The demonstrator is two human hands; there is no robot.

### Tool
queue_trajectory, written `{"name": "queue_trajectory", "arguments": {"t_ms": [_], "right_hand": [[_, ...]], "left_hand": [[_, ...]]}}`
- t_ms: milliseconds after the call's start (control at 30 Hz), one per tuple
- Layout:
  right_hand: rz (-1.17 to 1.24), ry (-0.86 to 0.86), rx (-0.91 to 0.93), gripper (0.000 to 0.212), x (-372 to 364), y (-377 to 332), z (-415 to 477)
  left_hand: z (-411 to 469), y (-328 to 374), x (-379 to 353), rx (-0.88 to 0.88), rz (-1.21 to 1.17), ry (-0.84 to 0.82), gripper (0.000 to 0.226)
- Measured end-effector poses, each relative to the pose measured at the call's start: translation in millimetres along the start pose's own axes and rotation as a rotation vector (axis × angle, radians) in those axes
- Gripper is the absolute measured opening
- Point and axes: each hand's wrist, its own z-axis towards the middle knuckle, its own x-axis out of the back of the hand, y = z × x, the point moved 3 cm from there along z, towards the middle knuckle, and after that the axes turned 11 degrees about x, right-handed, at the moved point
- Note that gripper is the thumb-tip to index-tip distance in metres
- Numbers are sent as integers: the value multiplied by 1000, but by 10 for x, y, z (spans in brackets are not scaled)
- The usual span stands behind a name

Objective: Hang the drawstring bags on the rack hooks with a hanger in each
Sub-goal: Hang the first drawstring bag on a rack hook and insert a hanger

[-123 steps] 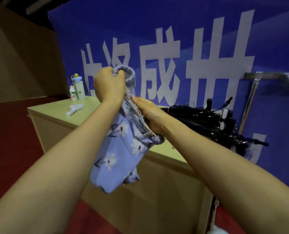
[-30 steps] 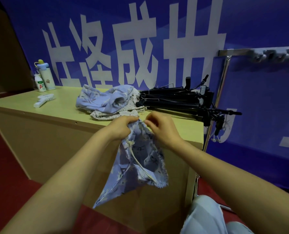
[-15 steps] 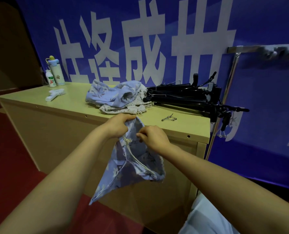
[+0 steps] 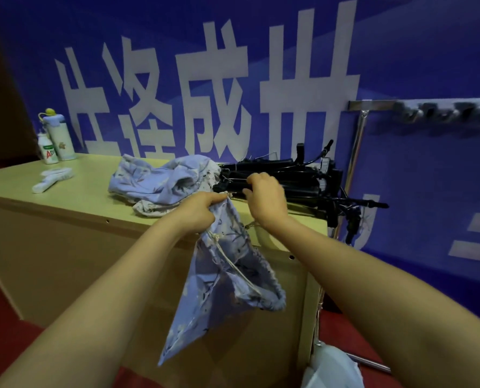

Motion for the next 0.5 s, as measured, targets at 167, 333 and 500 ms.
{"name": "queue_trajectory", "arguments": {"t_ms": [167,333,500], "right_hand": [[-397,-290,4,36,-9,382,109],[-523,-397,5,45,-84,609,167],[-533,-444,-45,43,-128,686,226]], "left_hand": [[88,-22,-43,-6,-14,-30,69],[132,-38,-18,-7,-2,-22,68],[143,-24,-18,11,8,-25,66]]}}
